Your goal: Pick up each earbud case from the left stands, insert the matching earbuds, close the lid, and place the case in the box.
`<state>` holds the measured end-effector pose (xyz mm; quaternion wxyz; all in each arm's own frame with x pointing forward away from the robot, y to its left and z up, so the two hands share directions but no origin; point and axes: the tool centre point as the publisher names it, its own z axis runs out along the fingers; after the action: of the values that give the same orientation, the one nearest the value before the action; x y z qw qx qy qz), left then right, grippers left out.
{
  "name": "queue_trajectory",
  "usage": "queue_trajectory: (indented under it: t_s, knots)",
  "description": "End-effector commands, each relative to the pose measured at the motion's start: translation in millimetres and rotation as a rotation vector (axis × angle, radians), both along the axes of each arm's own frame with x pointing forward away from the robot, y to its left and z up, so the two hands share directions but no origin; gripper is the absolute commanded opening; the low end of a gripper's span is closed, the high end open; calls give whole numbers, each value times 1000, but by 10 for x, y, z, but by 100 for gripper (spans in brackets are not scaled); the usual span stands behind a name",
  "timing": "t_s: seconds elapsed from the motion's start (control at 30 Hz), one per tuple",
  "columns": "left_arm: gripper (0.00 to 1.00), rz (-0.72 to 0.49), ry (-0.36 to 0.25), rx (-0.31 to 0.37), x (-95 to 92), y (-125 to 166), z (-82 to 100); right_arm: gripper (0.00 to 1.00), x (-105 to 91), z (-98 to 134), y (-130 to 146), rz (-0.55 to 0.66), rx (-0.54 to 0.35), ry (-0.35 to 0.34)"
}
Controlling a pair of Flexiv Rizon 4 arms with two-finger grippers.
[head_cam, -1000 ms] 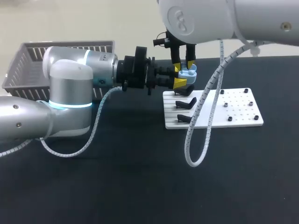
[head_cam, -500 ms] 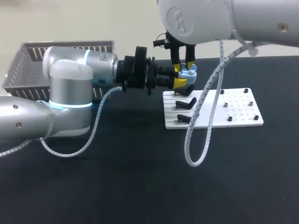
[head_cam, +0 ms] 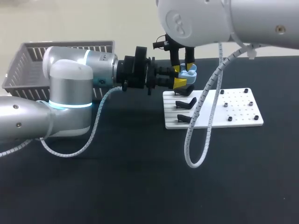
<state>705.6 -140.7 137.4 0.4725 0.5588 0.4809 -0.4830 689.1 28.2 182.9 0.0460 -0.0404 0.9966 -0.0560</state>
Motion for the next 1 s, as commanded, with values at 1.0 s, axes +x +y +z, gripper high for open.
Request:
queue_trajectory:
  t_s: [1.0]
  knots:
    - [0, 2, -1, -1, -1, -4, -6, 0, 69, -84, -52, -14, -10, -15]
